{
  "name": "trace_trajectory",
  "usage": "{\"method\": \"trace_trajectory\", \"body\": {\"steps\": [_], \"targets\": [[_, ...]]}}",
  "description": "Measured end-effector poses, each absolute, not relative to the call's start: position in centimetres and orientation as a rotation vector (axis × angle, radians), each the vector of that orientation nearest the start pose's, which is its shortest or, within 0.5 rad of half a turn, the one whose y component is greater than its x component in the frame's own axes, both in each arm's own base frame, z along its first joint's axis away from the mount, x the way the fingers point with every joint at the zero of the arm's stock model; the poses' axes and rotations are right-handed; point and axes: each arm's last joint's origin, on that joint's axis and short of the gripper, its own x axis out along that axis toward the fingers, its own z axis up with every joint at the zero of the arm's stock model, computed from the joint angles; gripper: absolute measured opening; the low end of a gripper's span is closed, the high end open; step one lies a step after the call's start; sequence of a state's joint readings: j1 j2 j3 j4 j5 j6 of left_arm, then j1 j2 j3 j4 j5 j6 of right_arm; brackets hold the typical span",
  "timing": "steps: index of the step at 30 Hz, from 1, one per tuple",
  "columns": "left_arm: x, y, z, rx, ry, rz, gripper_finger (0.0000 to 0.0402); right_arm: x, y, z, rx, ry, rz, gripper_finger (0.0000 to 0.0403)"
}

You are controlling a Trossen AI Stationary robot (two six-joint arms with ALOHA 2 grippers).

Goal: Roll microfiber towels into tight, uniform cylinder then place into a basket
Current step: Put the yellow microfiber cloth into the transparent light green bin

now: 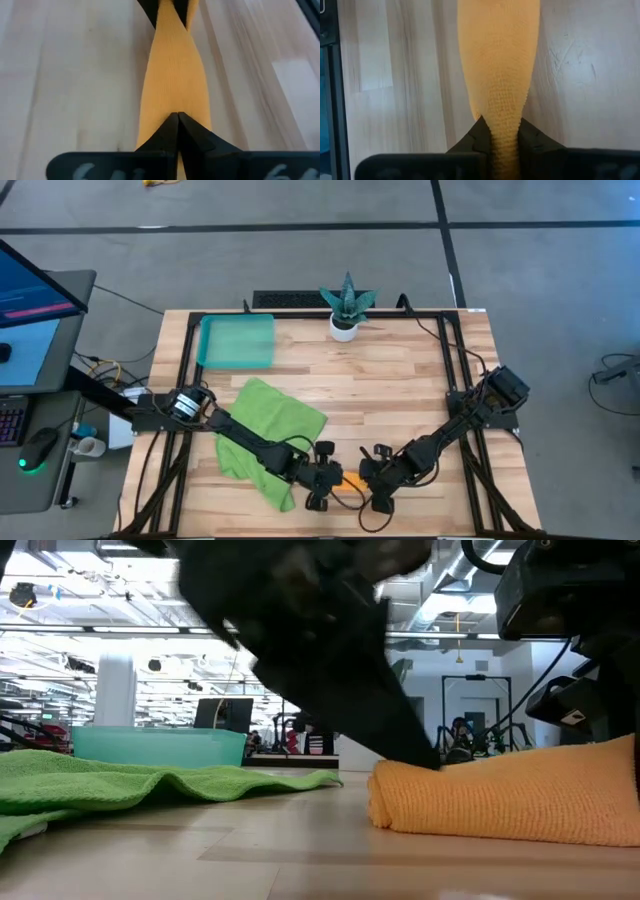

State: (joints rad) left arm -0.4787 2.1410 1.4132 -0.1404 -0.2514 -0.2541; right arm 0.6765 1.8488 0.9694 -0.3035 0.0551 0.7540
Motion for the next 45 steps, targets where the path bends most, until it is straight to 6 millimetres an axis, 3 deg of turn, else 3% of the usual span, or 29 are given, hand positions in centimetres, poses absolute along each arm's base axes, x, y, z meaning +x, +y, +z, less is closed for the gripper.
{"method": "trace_trajectory", "body": {"steps": [4, 12, 22, 30, 34, 38, 45], "targets": [[39.4, -20.2, 14.4, 0.143, 0.820, -0.076, 0.0000, 25.9, 20.6, 11.7, 0.224, 1.236, 0.097, 0.0053], [39.7, -19.8, 14.5, 0.151, 0.830, -0.131, 0.0020, 25.9, 20.6, 11.7, 0.222, 1.241, 0.098, 0.0052], [40.0, -19.5, 14.7, 0.030, 0.830, -0.104, 0.0150, 25.9, 20.6, 11.7, 0.222, 1.241, 0.098, 0.0052], [40.6, -19.5, 15.2, 0.020, 0.783, -0.210, 0.0237, 25.9, 20.6, 11.7, 0.222, 1.240, 0.098, 0.0052], [41.0, -19.7, 15.3, 0.001, 0.732, -0.216, 0.0249, 25.9, 20.6, 11.7, 0.223, 1.239, 0.098, 0.0053], [41.3, -19.4, 13.5, 0.012, 0.776, -0.200, 0.0249, 25.9, 20.7, 11.7, 0.223, 1.239, 0.099, 0.0053], [41.4, -18.3, 12.9, -0.057, 0.835, -0.106, 0.0242, 25.9, 20.7, 11.7, 0.223, 1.238, 0.099, 0.0054]]}}
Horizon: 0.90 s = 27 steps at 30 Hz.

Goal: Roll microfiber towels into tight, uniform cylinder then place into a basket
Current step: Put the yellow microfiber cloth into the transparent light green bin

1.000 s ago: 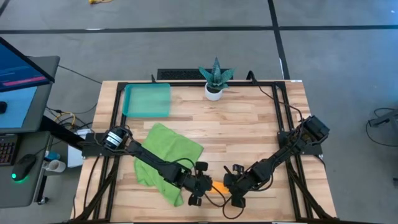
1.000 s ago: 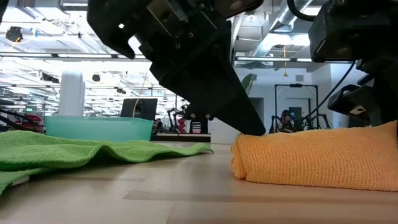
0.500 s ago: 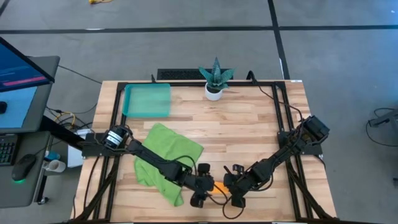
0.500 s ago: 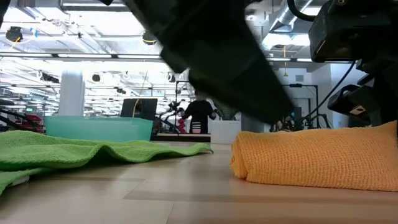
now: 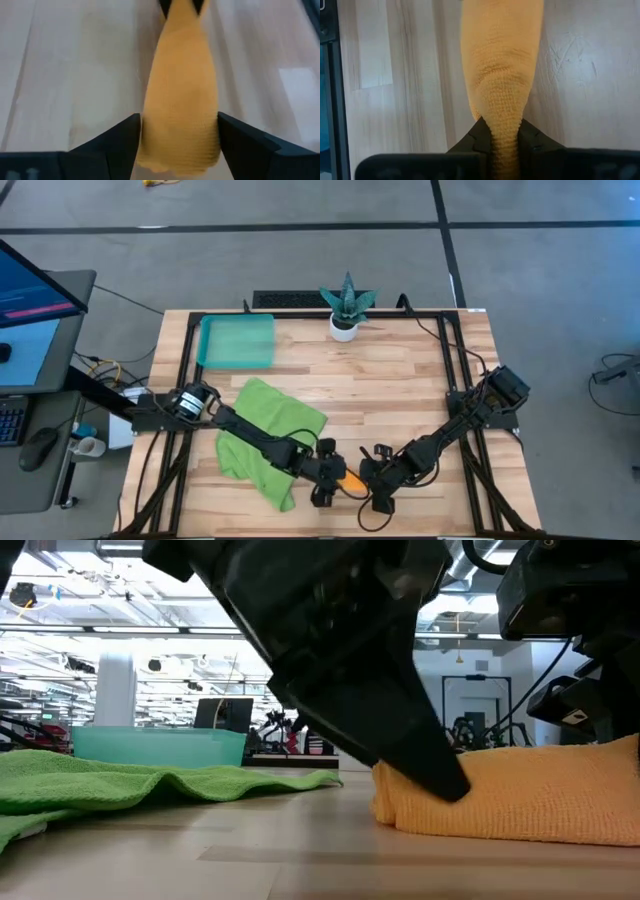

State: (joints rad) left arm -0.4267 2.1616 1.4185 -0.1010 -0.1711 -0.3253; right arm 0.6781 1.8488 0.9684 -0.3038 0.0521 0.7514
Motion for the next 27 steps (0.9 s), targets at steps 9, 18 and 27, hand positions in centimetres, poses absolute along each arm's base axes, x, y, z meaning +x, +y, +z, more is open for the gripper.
{"method": "trace_trajectory", "body": {"steps": [9, 18, 27], "targets": [[41.6, -18.3, 11.6, -0.029, 0.857, -0.141, 0.0159, 25.9, 20.7, 11.7, 0.223, 1.236, 0.100, 0.0055], [41.3, -18.5, 11.8, 0.035, 0.865, -0.172, 0.0030, 26.0, 20.7, 11.8, 0.216, 1.223, 0.087, 0.0055], [40.9, -18.4, 12.0, 0.049, 0.909, -0.165, 0.0040, 27.1, 21.0, 12.7, 0.182, 1.179, 0.104, 0.0056]]}}
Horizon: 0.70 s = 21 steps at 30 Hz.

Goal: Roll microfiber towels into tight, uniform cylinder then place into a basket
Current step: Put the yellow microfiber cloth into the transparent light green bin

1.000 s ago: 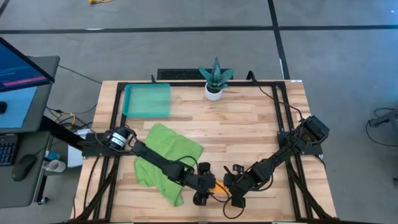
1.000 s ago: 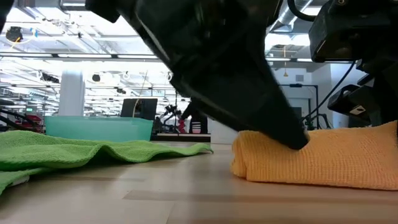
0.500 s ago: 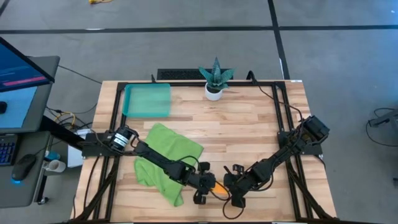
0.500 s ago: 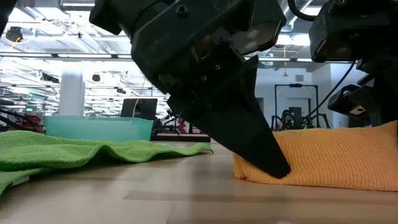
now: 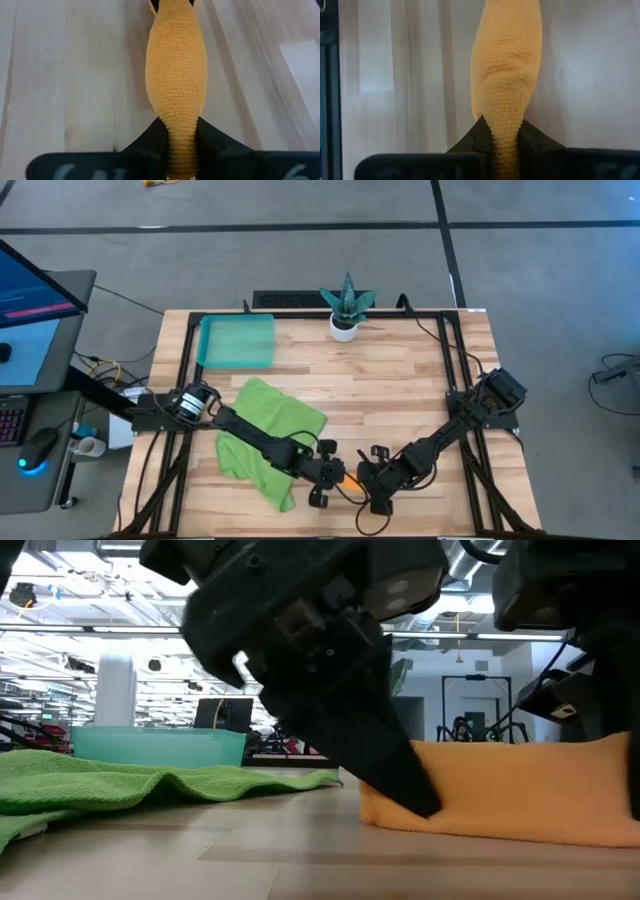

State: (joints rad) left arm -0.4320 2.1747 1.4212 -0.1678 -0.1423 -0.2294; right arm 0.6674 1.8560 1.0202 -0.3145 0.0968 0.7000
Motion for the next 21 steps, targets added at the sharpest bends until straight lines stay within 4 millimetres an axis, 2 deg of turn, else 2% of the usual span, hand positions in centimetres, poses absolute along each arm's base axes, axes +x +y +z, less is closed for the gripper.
{"method": "trace_trajectory", "body": {"steps": [10, 21], "targets": [[38.4, -18.3, 14.7, 0.126, 1.006, -0.059, 0.0034, 29.1, 19.2, 13.0, 0.131, 1.057, 0.045, 0.0056], [36.1, -17.2, 15.4, 0.268, 1.146, 0.126, 0.0031, 32.6, 15.3, 14.0, 0.033, 0.937, 0.030, 0.0056]]}}
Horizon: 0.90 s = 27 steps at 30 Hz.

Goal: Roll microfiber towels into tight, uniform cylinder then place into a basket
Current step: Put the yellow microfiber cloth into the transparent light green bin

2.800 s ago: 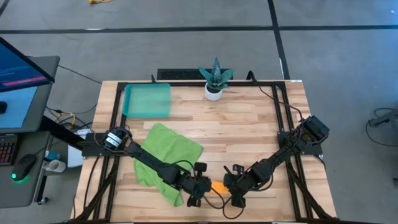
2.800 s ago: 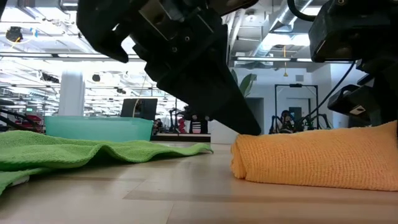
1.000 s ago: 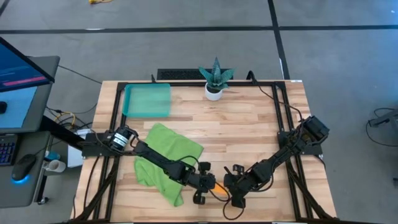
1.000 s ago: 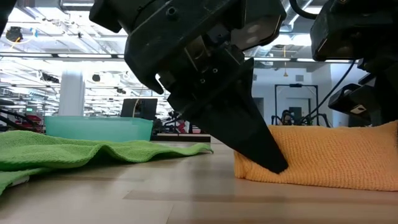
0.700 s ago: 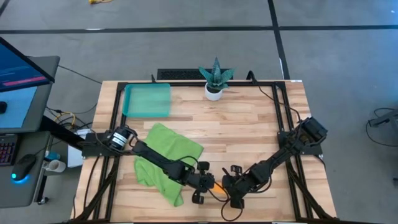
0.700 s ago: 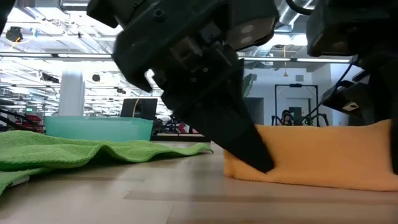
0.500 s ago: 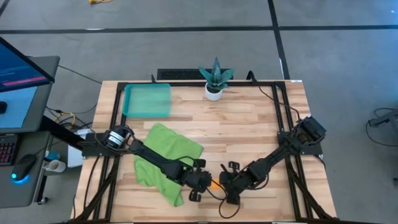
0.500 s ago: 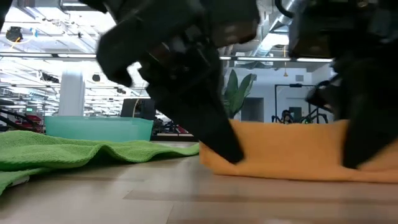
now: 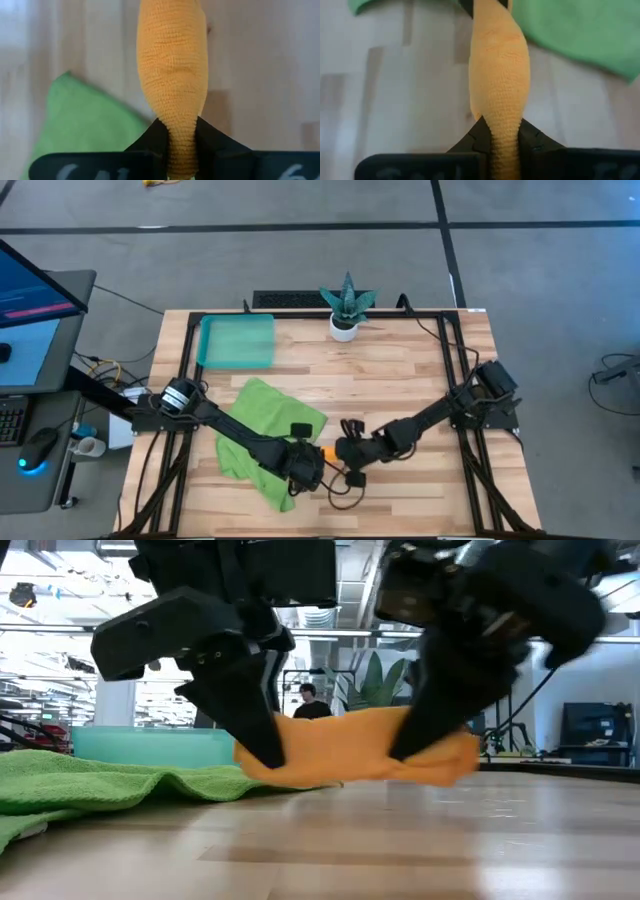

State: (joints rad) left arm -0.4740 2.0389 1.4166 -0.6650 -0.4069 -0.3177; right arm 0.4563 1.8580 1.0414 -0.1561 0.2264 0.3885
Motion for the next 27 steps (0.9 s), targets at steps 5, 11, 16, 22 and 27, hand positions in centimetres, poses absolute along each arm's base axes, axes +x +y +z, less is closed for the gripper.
{"method": "trace_trajectory", "body": {"steps": [5, 11, 16, 22, 27], "targets": [[35.8, -16.1, 15.9, 0.291, 1.189, 0.172, 0.0031, 33.9, 13.8, 14.7, -0.008, 0.922, 0.040, 0.0056], [35.4, -13.6, 17.2, 0.272, 1.200, 0.244, 0.0031, 35.0, 12.0, 15.6, -0.072, 0.925, 0.033, 0.0056], [33.6, -11.5, 18.2, 0.189, 1.123, 0.284, 0.0032, 36.0, 10.1, 16.1, -0.093, 0.905, 0.008, 0.0056], [30.8, -9.0, 19.4, 0.150, 1.080, 0.313, 0.0032, 37.7, 7.3, 17.7, -0.131, 0.845, -0.021, 0.0056], [29.0, -6.0, 19.5, 0.145, 1.052, 0.352, 0.0032, 38.9, 4.1, 18.7, -0.159, 0.795, -0.070, 0.0056]]}}
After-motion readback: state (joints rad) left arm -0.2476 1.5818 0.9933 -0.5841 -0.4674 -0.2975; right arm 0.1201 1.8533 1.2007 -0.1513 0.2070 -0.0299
